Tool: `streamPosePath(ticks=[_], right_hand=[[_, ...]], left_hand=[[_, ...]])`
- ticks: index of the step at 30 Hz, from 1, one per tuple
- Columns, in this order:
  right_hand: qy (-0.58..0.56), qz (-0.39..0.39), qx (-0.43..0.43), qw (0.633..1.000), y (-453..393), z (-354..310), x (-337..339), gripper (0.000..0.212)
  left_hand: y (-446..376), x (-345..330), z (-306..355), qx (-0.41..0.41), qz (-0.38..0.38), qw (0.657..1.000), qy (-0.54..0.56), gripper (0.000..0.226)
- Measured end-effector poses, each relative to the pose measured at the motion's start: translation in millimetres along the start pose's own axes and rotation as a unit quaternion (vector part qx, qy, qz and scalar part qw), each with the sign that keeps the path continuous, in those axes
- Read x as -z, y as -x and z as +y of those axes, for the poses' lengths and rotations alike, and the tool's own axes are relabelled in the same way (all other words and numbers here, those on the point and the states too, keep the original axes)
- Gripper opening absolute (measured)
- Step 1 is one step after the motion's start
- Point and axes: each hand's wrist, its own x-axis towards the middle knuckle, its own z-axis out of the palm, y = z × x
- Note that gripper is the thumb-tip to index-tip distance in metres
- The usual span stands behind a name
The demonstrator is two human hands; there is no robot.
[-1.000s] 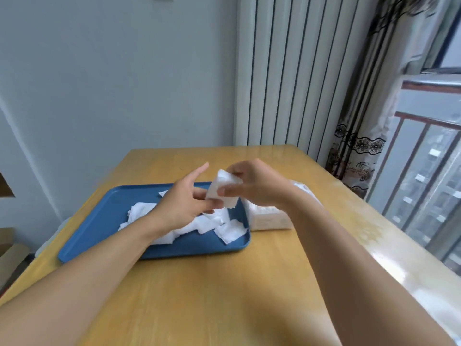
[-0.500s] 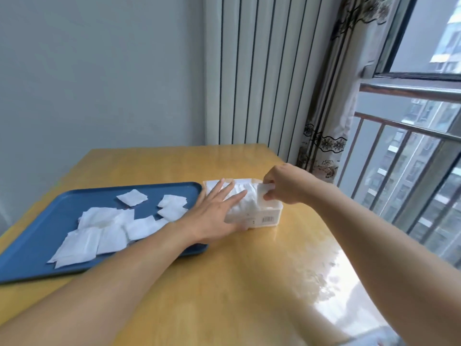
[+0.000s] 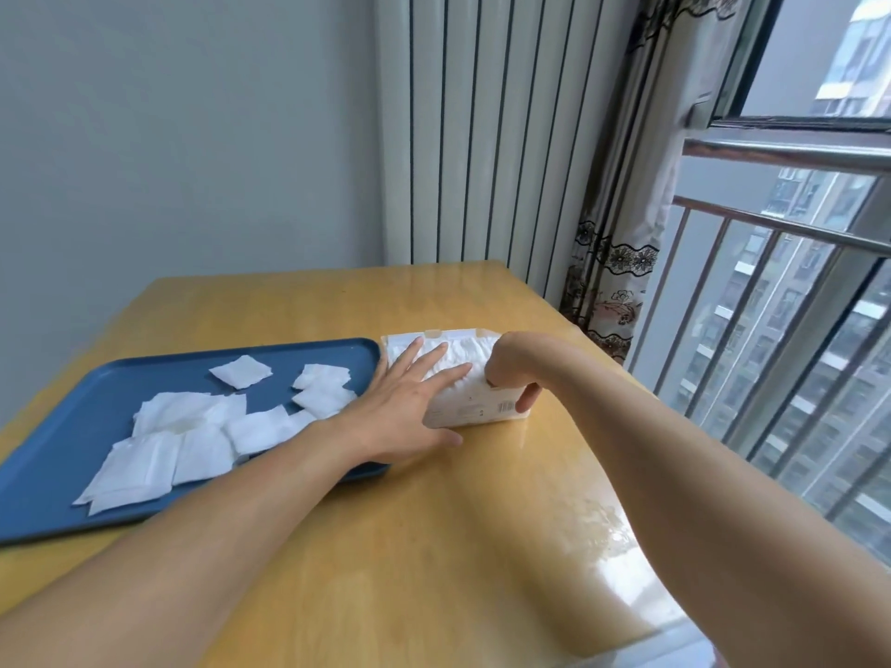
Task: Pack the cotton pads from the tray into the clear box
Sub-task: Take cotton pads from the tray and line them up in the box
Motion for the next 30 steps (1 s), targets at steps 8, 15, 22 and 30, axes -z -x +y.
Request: streamPosePath(ticks=[8,15,22,30], right_hand=[[-0.138,-0.048,0.016,0.989,11.4,7.3,8.1,0.019],[-0.159,-0.074,0.002,0.984,13.1,-1.5,9.5,0.018],[-0.167,-0.066,-0.008,0.984,22.6,-5.2,6.0,0.031],[-0.096,0.105,0.08,0.987,48.0,-44.4,47.8,0.031]], left_hand=[[12.8,-6.4,-6.6,-0.065,0.031,0.997,0.013,0.086],[15.1,-2.9,-3.8,-0.056,0.022,0.998,0.027,0.088],[21.4,3.0,-0.3,-0.039,0.024,0.992,0.119,0.104],[57.5,35.0,-75.2,0.118,0.209,0.949,0.205,0.052]])
